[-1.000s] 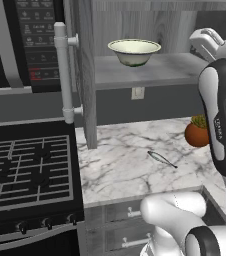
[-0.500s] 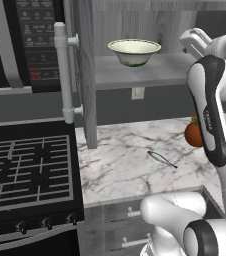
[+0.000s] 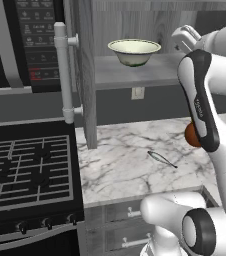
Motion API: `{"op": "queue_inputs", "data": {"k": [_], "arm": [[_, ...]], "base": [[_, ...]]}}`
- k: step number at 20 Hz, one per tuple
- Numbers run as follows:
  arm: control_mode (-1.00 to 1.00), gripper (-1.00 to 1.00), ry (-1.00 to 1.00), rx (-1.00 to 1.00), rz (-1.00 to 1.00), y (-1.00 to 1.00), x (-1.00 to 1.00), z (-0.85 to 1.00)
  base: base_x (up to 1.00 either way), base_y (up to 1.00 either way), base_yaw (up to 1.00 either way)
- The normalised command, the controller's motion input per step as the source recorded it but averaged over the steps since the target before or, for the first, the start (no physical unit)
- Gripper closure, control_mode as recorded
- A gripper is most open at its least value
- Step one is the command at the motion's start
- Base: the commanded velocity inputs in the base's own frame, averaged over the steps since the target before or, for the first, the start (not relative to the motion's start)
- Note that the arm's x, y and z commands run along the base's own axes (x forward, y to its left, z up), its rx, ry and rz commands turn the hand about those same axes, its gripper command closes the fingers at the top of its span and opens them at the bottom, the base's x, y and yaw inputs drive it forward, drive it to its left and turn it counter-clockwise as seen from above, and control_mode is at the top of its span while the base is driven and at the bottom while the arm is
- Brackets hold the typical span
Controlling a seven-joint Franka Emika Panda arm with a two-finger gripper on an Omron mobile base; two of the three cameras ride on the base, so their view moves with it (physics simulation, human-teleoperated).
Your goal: Retrieve the bowl from the cabinet, then place the raw meat into the bowl to avoid contamination.
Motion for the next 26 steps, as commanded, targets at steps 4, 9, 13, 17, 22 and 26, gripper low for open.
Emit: {"op": "queue_inputs", "data": {"k": [4, 9, 13, 17, 22, 26], "arm": [[-1.0, -1.0, 0.04, 0.0, 0.01, 0.11, 0.38, -0.08], [-1.0, -1.0, 0.05, 0.0, 0.03, 0.09, 0.35, -0.15], [-1.0, -1.0, 0.03, 0.0, 0.03, 0.05, 0.37, -0.06], [-1.0, -1.0, 0.02, 0.0, 0.02, 0.04, 0.4, -0.02], [-1.0, -1.0, 0.0, 0.0, 0.01, 0.03, 0.38, 0.0], [-1.0, -1.0, 0.01, 0.0, 0.01, 0.05, 0.33, -0.08]], "base": [[0.0, 0.0, 0.0], [0.0, 0.0, 0.0], [0.0, 0.0, 0.0], [0.0, 0.0, 0.0], [0.0, 0.0, 0.0], [0.0, 0.0, 0.0]]}}
